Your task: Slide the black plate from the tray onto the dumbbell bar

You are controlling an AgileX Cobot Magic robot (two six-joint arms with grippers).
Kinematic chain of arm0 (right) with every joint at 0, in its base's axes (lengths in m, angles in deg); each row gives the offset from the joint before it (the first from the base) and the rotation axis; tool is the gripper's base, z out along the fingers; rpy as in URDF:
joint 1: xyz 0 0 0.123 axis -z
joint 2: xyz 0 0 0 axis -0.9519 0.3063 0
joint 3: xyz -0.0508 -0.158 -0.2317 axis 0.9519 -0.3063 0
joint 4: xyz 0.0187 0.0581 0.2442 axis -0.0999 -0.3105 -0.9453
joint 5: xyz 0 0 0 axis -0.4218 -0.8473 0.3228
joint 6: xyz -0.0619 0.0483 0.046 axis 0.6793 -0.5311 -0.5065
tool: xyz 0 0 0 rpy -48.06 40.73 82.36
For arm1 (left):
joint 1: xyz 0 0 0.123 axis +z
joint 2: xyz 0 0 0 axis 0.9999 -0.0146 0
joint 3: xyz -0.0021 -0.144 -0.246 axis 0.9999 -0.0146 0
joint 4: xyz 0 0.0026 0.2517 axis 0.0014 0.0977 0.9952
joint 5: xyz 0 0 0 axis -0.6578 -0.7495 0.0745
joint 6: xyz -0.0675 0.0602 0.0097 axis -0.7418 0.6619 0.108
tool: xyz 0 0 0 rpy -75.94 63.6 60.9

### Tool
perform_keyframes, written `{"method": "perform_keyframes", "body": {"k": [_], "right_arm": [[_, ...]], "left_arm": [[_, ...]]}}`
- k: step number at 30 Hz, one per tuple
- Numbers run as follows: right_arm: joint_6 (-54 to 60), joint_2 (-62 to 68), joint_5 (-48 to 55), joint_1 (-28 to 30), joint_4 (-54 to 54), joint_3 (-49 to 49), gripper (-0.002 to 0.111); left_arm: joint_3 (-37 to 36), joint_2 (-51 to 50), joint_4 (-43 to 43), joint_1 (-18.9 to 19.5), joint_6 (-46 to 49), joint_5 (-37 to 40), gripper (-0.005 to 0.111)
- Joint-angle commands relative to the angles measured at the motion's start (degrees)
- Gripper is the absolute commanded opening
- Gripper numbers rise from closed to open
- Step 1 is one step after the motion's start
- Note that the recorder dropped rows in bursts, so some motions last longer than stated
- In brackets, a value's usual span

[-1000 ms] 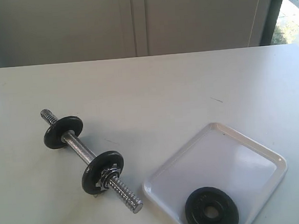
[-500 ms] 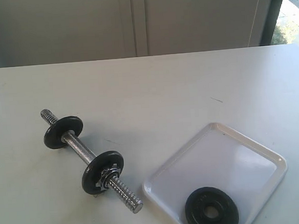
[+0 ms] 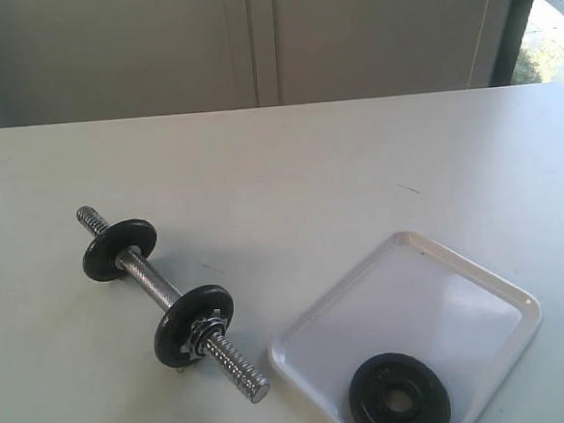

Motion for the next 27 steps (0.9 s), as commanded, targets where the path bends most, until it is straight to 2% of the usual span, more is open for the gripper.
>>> {"method": "perform_keyframes", "body": {"k": [1,8,16,20,23,27], "right_arm": [[0.2,-0.4,-0.3,0.1,0.2,-0.1,0.000],[0.2,-0.4,-0.3,0.1,0.2,-0.1,0.000],[0.2,-0.4,-0.3,0.1,0.2,-0.1,0.000],[0.2,-0.4,-0.3,0.1,0.2,-0.1,0.000],[0.2,-0.4,-0.3,0.1,0.2,-0.1,0.000],[0.2,-0.4,-0.3,0.1,0.2,-0.1,0.000]], "left_arm": [[-0.5,-2.4,-1.8,-4.8,0.6,0.0,0.000],[-0.5,-8.7,5.4,-17.5,-8.8,-8.4,0.000],[-0.3,-23.2,15.9,-36.6,-20.2,-16.2,0.000],[2.7,-32.0,21.5,-44.3,-27.1,-20.0,0.000],[7.5,-37.6,27.7,-48.0,-27.9,-18.6,0.000],[13.3,-41.3,37.3,-48.7,-32.1,-16.2,0.000]]}}
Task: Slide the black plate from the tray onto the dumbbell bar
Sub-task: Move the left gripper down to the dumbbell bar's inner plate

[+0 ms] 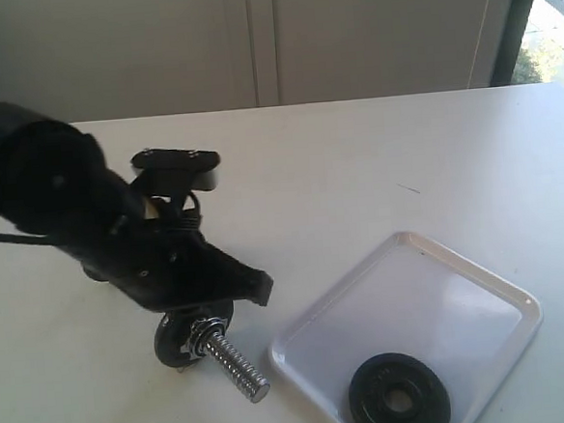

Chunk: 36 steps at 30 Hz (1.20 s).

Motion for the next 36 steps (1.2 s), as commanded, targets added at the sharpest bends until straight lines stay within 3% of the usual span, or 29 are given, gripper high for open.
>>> {"method": "perform_keyframes", "body": {"k": [1,5,12,15,20,23,26,28,30,36], "right_arm": [[0.2,-0.4,-0.3,0.1,0.2,-0.1,0.000],[0.2,-0.4,-0.3,0.1,0.2,-0.1,0.000],[0.2,-0.4,-0.3,0.1,0.2,-0.1,0.000],[0.2,-0.4,-0.3,0.1,0.2,-0.1,0.000],[0.2,-0.4,-0.3,0.1,0.2,-0.1,0.000],[0.2,-0.4,-0.3,0.1,0.2,-0.1,0.000],[0.2,-0.4,-0.3,0.1,0.2,-0.1,0.000],[0.2,-0.4,-0.3,0.1,0.2,-0.1,0.000],[0.2,-0.4,-0.3,0.1,0.2,-0.1,0.000],[0.2,-0.4,-0.3,0.1,0.2,-0.1,0.000]], "left_arm": [[5.5,-2.5,12.5,-0.4,-6.6,1.9,0.000],[8.2,-2.5,22.4,2.2,-21.4,1.9,0.000],[8.4,-2.5,22.8,7.4,-33.9,4.6,0.000],[7.2,-2.6,22.8,12.3,-46.2,6.5,0.000],[6.5,-5.6,22.4,13.4,-51.5,4.2,0.000],[6.3,-8.1,19.7,13.4,-52.3,2.0,0.015],[6.1,-9.6,19.0,13.3,-52.3,2.1,0.047],[5.9,-10.3,17.6,13.3,-52.7,2.2,0.062],[5.9,-10.7,16.8,13.3,-52.7,2.1,0.067],[5.9,-10.8,16.7,13.3,-53.4,1.5,0.068]]}}
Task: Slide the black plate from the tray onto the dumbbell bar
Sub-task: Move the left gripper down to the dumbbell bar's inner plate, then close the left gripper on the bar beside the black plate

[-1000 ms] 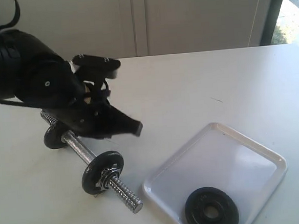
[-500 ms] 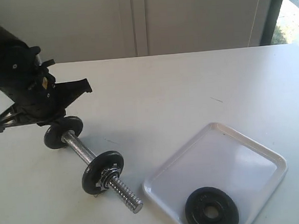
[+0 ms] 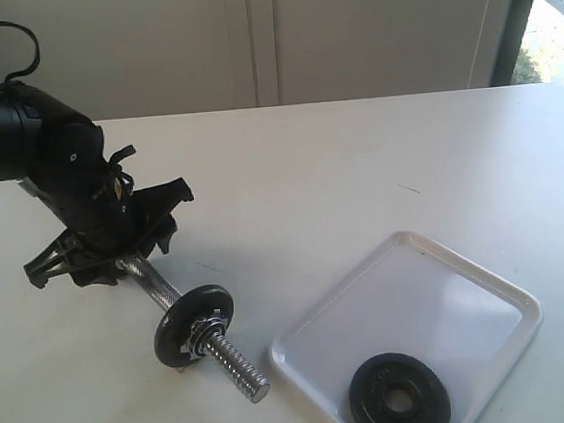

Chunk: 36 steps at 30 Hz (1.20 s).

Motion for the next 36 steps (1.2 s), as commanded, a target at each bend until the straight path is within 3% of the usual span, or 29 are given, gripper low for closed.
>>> {"method": "perform_keyframes", "body": {"k": [1,17,36], "right_arm": [[0.2,-0.4,-0.3,0.1,0.2,-0.1,0.000],[0.2,-0.4,-0.3,0.1,0.2,-0.1,0.000],[0.2,-0.4,-0.3,0.1,0.2,-0.1,0.000]], "left_arm": [[-0.4,0.2,-0.4,-0.1,-1.5,0.1,0.068],[-0.4,-4.6,-2.5,-0.6,-3.5,-4.4,0.068],[-0.4,-4.6,4.0,-0.6,-7.9,-5.4,0.068]]}}
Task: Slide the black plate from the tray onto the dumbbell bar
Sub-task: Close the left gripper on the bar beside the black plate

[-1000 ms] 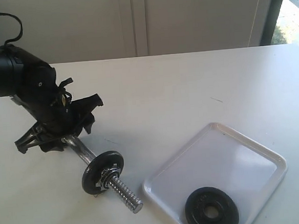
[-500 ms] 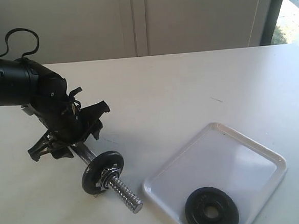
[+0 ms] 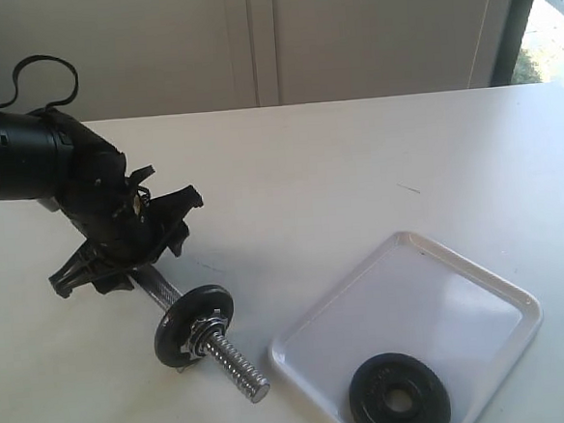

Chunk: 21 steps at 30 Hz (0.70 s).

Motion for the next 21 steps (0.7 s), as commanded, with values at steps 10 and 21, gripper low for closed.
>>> {"method": "perform_keyframes", "body": {"k": [10,21], "right_arm": [[0.2,-0.4,-0.3,0.1,0.2,-0.1,0.000],[0.2,-0.4,-0.3,0.1,0.2,-0.1,0.000]], "left_arm": [[-0.4,-2.6,1.2,-0.3,-0.7,-3.3,0.068],[-0.4,-2.8,1.2,-0.3,-1.0,-4.2,0.065]]}}
